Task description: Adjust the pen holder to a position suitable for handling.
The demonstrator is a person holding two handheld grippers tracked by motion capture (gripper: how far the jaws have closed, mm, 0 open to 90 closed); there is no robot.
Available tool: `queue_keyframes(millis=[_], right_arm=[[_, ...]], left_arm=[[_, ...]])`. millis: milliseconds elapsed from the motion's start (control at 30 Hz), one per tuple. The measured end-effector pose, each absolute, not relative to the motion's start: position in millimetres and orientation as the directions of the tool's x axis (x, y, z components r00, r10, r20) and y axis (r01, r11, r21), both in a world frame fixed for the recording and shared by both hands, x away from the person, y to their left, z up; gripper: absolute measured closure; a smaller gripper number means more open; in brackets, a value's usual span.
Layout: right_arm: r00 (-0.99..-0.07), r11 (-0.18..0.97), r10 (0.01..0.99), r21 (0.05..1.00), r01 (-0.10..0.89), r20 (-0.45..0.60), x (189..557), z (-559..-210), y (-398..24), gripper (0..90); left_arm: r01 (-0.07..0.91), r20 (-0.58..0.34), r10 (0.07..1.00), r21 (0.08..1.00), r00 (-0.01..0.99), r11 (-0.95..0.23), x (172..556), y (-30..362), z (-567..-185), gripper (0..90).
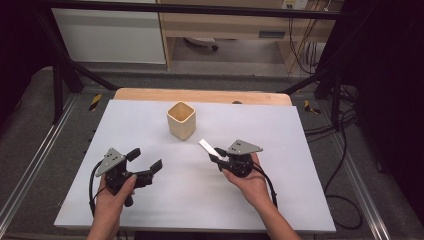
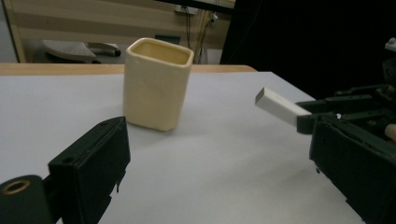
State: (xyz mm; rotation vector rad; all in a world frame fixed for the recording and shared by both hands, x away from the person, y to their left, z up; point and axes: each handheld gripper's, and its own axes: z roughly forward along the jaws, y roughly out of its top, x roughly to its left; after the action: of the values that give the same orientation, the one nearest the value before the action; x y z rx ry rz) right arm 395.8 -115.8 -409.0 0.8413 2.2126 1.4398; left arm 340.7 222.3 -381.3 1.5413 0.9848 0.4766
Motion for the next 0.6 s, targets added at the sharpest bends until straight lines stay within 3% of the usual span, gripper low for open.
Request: queue_keyframes(millis=[233, 600], right_arm=[[-0.746, 0.272, 0.666, 0.929, 0.252, 0.007, 393.4, -403.5, -118.9, 67.7], [-0.739, 0.249, 0.673, 0.943, 0.219, -0.006, 390.5, -396.5, -122.8, 67.7]], left_arm=[[0.313, -0.235, 0.765, 0.949, 0.6, 0.046, 357.8, 191.1, -369.0, 5.2], [0.356, -0.354, 0.704, 0.922, 0.616, 0.152, 375.7, 158.1, -361.8, 5.0]])
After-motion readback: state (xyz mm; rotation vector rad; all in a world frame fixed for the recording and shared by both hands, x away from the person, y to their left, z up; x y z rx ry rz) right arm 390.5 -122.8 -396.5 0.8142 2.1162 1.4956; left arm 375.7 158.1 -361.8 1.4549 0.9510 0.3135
